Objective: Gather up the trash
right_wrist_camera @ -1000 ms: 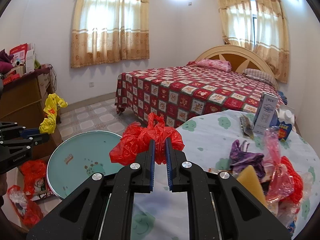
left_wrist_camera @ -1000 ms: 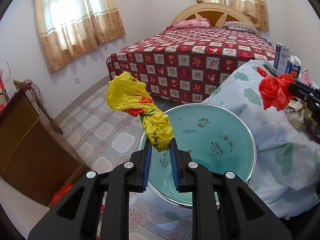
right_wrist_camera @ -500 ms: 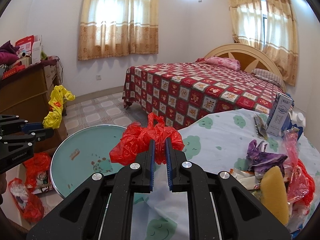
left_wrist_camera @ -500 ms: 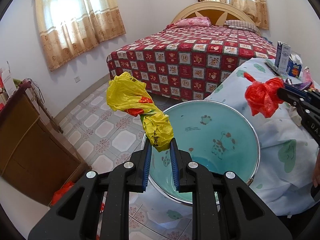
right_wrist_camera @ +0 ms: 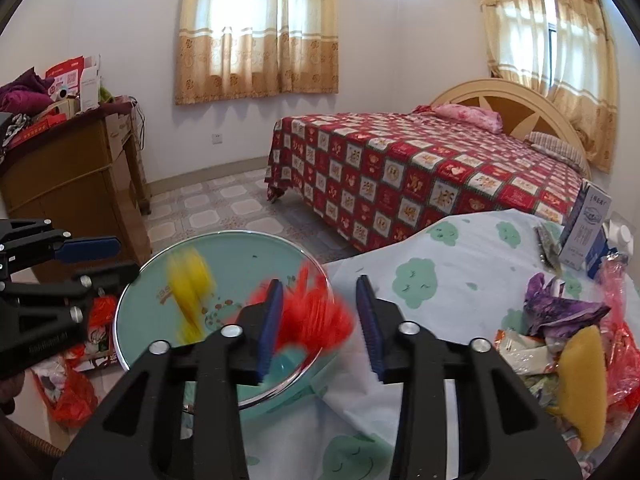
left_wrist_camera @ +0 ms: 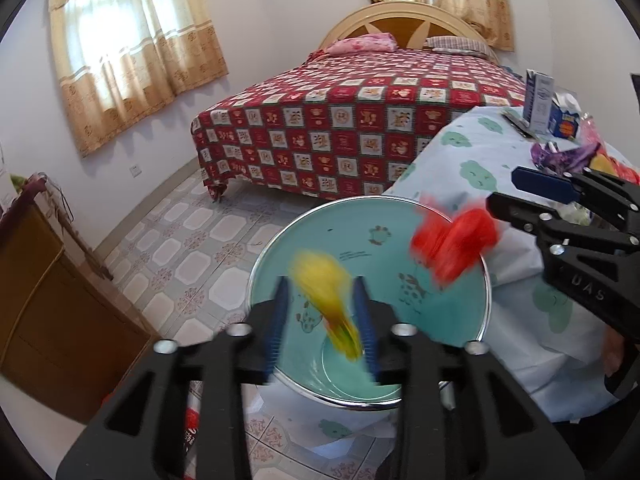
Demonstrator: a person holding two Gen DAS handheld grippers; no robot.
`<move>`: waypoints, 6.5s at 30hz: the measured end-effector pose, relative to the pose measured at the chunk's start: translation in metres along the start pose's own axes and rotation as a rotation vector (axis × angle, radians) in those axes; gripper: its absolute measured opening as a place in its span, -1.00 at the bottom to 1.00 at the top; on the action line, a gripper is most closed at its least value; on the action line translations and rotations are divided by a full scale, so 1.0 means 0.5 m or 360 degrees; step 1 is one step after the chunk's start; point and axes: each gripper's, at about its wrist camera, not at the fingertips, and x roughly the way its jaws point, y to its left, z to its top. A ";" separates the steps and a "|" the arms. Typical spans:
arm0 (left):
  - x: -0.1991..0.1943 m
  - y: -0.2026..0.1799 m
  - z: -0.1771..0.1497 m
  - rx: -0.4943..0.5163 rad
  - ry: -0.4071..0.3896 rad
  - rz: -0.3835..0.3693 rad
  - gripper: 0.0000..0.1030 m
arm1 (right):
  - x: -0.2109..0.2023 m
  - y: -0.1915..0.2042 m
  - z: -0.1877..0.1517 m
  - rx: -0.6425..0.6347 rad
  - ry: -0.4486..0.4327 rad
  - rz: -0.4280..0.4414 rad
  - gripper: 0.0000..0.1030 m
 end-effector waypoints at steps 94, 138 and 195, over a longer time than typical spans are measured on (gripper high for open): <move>-0.022 -0.578 0.070 0.0410 0.0098 -0.0728 -1.00 | -0.494 -0.439 -0.287 0.0724 -0.0219 -0.0674 -0.70; -0.072 -0.420 0.082 0.0285 -0.0030 -0.0642 -0.78 | -0.442 -0.408 -0.221 0.0620 -0.0219 -0.0697 -0.68; -0.030 0.015 0.022 -0.0133 -0.0040 -0.0173 -0.78 | -0.117 -0.092 -0.028 0.0083 -0.0023 -0.0281 -0.68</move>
